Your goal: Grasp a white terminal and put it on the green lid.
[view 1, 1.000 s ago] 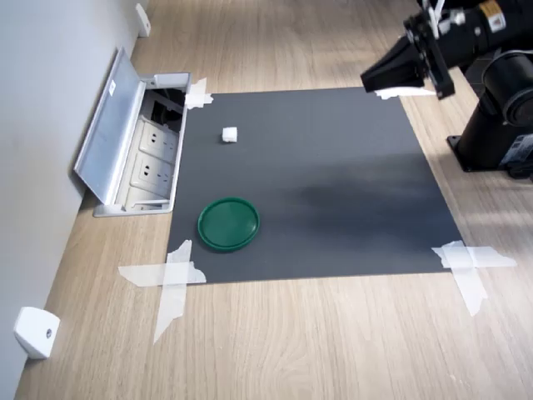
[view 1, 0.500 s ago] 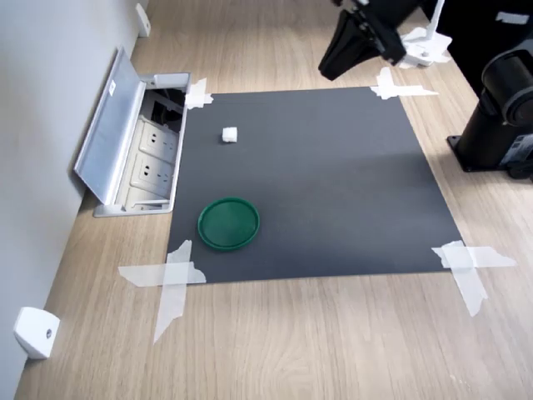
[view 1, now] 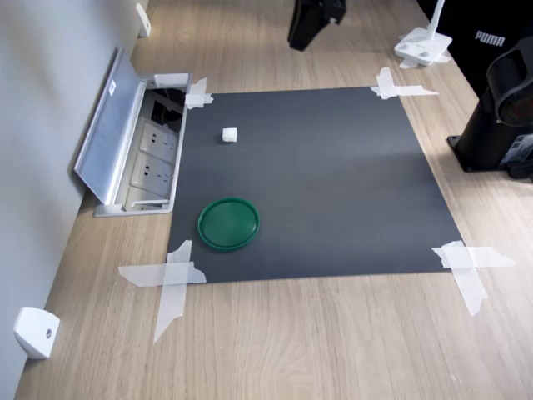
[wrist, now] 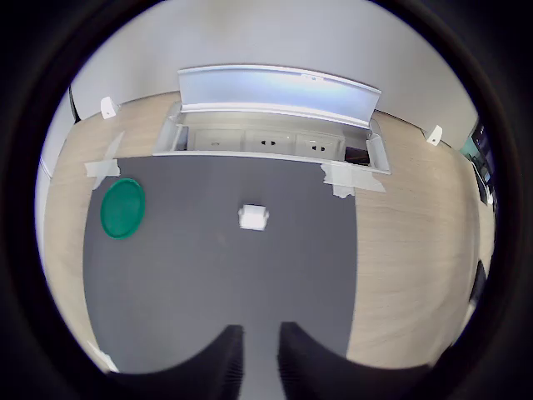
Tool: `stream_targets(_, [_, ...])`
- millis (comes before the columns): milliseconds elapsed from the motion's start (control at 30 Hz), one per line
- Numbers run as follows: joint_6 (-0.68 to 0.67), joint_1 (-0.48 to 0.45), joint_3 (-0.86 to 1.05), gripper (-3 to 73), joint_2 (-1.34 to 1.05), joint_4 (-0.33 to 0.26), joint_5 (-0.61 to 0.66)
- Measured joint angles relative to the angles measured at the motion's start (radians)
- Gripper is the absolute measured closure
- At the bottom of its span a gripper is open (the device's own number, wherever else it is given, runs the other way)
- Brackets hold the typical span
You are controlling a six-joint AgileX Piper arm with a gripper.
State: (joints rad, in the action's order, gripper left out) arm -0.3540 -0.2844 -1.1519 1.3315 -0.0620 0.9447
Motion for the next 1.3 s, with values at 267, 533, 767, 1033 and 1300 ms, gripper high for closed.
stream_targets(267, [-0.037,-0.009,-0.178,7.0,0.145,-0.025,0.081])
stream_targets(533, [-0.018,-0.009,-0.386,0.5,0.289,-0.07,0.213])
stream_targets(767, [0.02,0.024,-0.433,0.5,0.432,-0.044,0.221])
stream_targets(1033, [0.033,0.035,-0.433,0.5,0.542,-0.039,0.157])
stream_targets(1300, [0.033,0.046,-0.433,0.5,0.618,-0.037,0.086])
